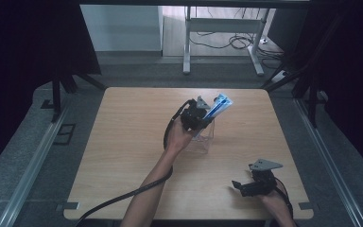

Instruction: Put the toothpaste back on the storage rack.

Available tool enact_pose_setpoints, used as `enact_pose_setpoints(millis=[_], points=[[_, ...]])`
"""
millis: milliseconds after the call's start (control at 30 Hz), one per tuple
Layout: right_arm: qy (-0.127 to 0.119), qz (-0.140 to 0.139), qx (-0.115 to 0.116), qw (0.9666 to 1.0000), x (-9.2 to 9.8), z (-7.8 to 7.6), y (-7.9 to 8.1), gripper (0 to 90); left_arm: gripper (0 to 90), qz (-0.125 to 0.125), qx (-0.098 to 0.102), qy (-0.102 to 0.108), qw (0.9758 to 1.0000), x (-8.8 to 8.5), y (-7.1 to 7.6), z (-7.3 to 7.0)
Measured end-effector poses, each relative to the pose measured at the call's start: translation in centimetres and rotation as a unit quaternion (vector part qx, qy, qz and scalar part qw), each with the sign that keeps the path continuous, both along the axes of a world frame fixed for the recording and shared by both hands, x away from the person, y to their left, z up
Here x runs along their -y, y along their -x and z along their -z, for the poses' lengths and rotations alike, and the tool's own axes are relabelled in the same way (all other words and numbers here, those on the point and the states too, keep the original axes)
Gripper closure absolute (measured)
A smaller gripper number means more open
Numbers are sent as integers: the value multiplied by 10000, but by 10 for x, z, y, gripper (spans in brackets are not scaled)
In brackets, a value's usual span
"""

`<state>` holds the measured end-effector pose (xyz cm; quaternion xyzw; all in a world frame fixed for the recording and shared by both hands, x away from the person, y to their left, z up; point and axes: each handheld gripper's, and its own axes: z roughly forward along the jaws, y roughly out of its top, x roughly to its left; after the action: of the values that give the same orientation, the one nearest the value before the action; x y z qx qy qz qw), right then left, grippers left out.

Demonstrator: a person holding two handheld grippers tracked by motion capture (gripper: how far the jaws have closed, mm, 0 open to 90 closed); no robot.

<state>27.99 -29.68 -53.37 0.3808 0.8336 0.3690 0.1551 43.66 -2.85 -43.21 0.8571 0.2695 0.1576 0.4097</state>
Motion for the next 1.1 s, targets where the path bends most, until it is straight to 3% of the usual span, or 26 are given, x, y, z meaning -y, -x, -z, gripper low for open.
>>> enact_pose_setpoints(millis=[700,1100], points=[[51,-30,-38,10000,-1,1,0,11,709,22,-134,-28,9999,-6,6,11],[87,-55,-60,9999,-2,2,0,15,699,44,-255,-211,9994,-12,14,9]])
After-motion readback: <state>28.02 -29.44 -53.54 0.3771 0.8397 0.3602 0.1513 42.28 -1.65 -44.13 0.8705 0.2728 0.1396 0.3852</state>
